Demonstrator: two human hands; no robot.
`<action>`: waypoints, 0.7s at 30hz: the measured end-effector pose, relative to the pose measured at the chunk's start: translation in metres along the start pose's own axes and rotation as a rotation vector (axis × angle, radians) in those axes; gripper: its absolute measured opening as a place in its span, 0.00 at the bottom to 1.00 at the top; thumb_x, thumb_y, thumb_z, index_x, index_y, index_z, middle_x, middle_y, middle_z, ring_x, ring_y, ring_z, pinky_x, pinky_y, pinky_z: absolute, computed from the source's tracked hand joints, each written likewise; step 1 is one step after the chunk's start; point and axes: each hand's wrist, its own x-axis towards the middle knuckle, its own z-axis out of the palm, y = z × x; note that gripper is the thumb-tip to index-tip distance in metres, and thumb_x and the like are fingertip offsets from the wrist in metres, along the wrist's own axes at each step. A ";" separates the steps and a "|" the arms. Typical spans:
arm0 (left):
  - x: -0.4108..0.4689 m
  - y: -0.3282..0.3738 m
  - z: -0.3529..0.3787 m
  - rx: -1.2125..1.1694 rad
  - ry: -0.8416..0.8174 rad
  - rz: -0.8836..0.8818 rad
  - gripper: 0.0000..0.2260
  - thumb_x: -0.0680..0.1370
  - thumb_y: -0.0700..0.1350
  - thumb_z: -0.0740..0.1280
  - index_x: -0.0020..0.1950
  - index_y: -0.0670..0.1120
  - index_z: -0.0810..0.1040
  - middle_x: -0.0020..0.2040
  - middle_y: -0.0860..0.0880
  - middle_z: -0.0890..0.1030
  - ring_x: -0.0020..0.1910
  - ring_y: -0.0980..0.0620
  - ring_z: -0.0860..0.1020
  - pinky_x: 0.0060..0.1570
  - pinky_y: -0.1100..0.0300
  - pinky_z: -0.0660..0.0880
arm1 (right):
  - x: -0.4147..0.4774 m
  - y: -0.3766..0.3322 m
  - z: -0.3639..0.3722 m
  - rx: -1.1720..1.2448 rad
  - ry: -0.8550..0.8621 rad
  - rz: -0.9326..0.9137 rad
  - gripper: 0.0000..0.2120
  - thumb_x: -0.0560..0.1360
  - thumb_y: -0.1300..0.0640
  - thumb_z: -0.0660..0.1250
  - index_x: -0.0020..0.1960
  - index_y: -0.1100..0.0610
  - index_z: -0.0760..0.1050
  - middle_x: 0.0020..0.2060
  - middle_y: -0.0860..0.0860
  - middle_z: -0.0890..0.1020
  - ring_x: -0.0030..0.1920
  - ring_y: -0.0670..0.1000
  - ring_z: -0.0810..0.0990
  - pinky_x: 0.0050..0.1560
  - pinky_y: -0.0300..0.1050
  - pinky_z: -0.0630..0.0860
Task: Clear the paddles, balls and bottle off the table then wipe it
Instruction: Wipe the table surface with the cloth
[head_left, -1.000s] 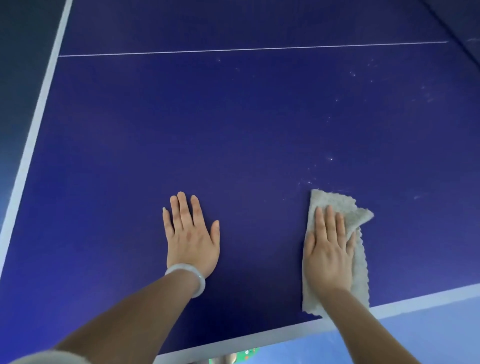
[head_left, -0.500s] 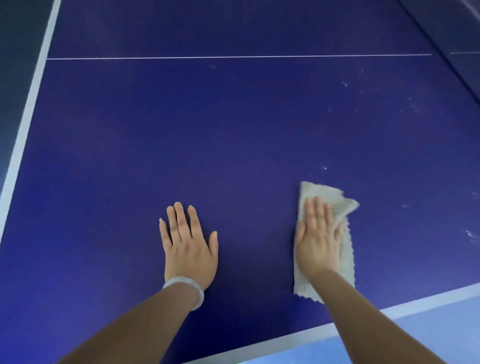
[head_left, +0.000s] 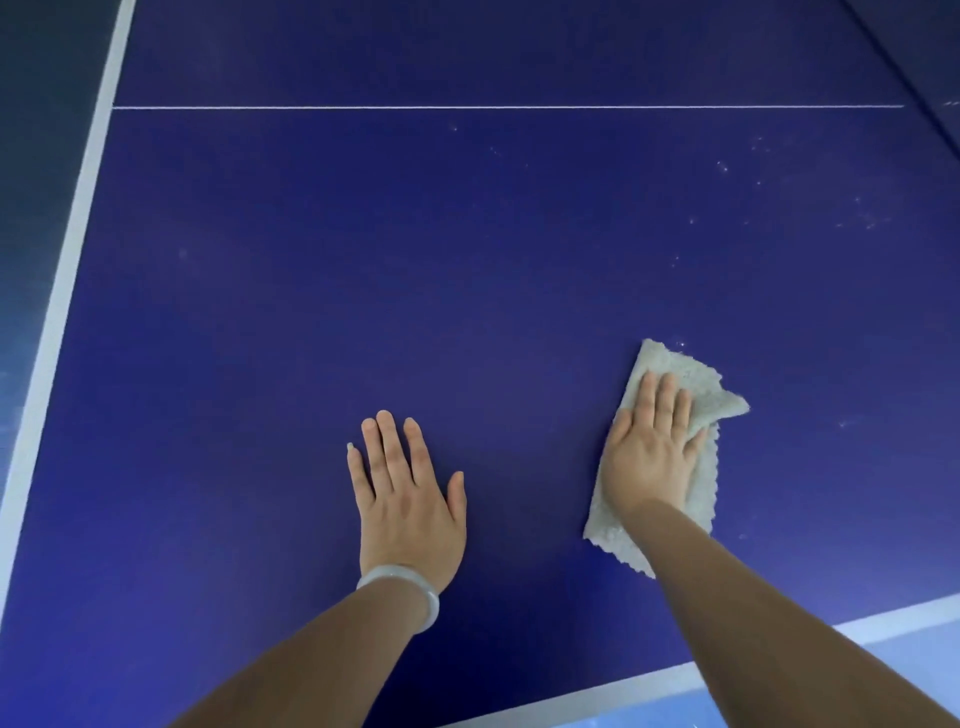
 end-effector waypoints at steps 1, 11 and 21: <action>0.000 0.000 0.000 -0.002 -0.004 0.001 0.33 0.81 0.58 0.44 0.78 0.36 0.54 0.78 0.34 0.53 0.78 0.36 0.48 0.75 0.38 0.50 | -0.009 -0.008 0.002 -0.008 0.031 0.016 0.26 0.84 0.51 0.43 0.81 0.51 0.45 0.80 0.50 0.49 0.80 0.53 0.45 0.77 0.63 0.44; -0.001 -0.002 -0.004 -0.018 -0.035 0.015 0.33 0.81 0.57 0.45 0.78 0.35 0.55 0.77 0.32 0.54 0.78 0.35 0.50 0.75 0.36 0.51 | -0.055 0.009 0.013 -0.080 -0.012 -0.275 0.25 0.84 0.48 0.41 0.80 0.45 0.41 0.80 0.44 0.45 0.79 0.48 0.41 0.78 0.58 0.43; -0.001 -0.002 -0.014 -0.035 -0.069 -0.001 0.32 0.82 0.57 0.48 0.78 0.36 0.57 0.77 0.33 0.55 0.78 0.35 0.51 0.76 0.38 0.48 | -0.074 0.037 0.008 -0.034 -0.017 -0.085 0.27 0.82 0.46 0.34 0.79 0.46 0.36 0.79 0.46 0.40 0.78 0.49 0.36 0.78 0.58 0.41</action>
